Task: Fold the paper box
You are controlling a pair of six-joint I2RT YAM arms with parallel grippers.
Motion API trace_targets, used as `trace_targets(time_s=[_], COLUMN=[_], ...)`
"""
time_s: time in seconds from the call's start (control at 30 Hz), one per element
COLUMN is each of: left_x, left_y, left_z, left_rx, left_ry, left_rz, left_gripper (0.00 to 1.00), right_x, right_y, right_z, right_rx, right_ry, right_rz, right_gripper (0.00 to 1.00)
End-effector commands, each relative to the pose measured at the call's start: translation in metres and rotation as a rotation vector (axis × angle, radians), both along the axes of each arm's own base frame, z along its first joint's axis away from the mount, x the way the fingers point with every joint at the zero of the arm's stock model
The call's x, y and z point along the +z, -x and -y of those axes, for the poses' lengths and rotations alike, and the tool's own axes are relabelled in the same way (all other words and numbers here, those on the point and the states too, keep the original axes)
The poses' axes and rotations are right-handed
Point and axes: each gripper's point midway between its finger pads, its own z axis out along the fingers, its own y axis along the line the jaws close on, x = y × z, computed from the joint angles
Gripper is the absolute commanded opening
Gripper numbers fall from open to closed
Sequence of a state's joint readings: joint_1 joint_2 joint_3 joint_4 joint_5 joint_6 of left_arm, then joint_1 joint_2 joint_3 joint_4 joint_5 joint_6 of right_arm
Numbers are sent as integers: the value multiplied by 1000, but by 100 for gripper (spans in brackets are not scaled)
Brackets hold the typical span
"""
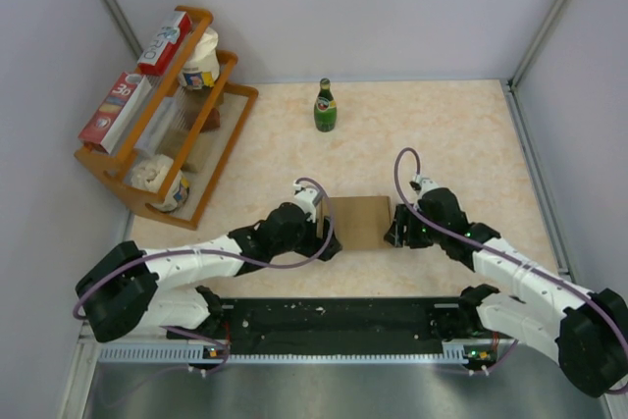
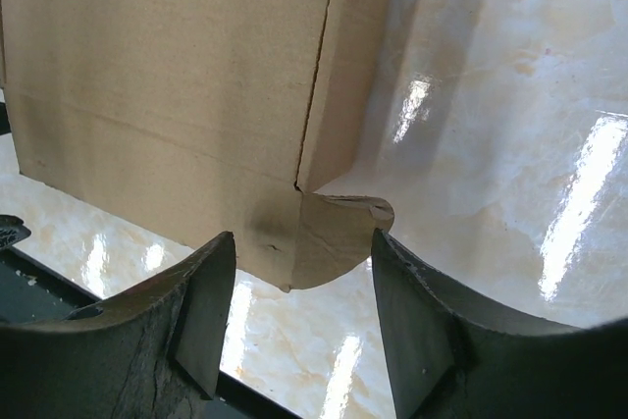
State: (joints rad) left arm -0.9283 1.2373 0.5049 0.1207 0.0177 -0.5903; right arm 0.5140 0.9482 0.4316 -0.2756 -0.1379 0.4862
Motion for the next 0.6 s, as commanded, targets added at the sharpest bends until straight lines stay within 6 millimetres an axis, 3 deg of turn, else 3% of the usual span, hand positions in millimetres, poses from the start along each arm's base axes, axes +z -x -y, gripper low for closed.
trace_targets(time_s=[0.0,0.57], left_x=[18,15], left_y=[-9,-7], left_z=[14,24], left_rx=[-14,-36], left_ry=[39,42], left_rz=[46,28], left_gripper=[81,80], right_x=[12,13], right_y=[-10,-8], right_z=[-9,-20], right_rx=[27,68], right_ry=[-38,-88], right_rz=[42,32], right_gripper=[56,53])
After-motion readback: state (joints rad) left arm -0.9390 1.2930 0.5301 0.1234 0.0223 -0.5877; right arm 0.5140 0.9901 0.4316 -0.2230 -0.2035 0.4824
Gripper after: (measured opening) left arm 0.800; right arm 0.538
